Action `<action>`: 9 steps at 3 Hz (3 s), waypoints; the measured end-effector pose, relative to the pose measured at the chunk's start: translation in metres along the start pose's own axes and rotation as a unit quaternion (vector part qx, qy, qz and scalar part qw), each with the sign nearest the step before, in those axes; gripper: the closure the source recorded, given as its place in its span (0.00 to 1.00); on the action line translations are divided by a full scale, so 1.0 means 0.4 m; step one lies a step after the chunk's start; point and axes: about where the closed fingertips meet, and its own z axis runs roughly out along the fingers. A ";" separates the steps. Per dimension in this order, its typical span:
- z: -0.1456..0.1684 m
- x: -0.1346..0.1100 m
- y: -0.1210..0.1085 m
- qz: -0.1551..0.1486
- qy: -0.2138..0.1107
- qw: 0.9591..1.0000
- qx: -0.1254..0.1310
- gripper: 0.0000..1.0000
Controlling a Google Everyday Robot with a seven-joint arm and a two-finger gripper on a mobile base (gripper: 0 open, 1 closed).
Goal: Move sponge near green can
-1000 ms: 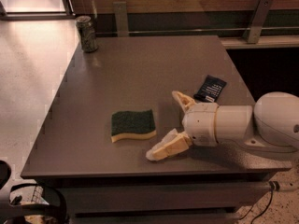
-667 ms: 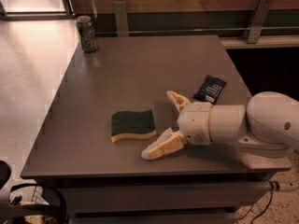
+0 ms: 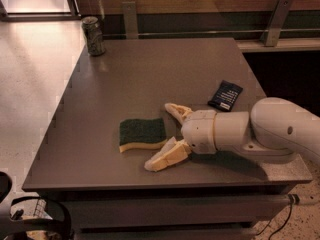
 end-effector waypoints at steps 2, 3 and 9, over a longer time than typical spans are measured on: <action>0.001 -0.004 0.001 0.000 0.000 1.000 -0.001 0.61; -0.001 -0.008 0.000 0.000 0.000 1.000 -0.001 0.84; -0.091 -0.150 -0.559 0.054 0.084 0.989 0.109 1.00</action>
Offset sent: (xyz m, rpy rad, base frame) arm -0.0001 0.0008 -0.0002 0.0004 0.0005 0.0018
